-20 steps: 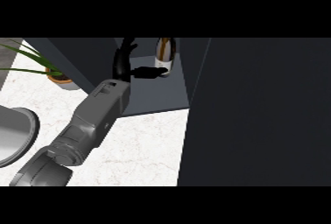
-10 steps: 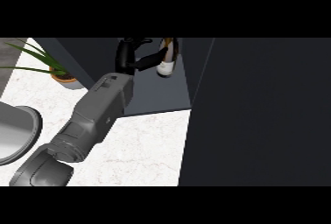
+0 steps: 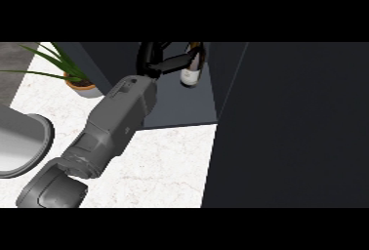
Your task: Pick up the wine, place it into the cabinet and close the cabinet
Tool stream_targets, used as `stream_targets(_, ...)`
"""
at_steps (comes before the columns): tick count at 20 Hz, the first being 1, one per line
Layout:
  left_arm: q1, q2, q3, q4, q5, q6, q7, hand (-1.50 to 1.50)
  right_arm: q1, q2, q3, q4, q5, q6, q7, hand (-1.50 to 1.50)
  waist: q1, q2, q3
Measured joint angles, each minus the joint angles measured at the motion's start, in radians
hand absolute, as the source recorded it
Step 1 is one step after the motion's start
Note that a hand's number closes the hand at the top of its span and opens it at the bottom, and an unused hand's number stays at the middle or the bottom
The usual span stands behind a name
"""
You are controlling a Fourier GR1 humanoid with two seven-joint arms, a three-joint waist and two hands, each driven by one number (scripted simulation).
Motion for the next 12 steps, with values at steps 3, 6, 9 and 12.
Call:
stream_targets(3,0.004,-0.018,0.002,-0.009,0.006,-0.016,0.003,-1.5,0.008,-0.011,-0.015,-0.003,-0.001,-0.004,0.009,-1.5,0.014,-0.006,0.0)
stream_targets(6,-0.003,-0.028,0.005,-0.021,0.007,-0.023,0.02,-1.5,0.023,-0.02,-0.019,-0.008,-0.001,-0.013,0.006,-1.5,0.026,-0.011,0.0)
stream_targets(9,0.015,-0.034,0.001,-0.042,0.013,-0.037,0.028,-1.5,0.042,-0.027,-0.021,-0.009,0.0,-0.023,-0.002,-1.5,0.036,-0.017,0.001)
stream_targets(12,0.04,-0.037,-0.013,-0.07,0.026,-0.047,0.029,-1.5,0.044,-0.038,-0.02,-0.012,0.002,-0.033,0.007,-1.5,0.04,-0.021,0.0)
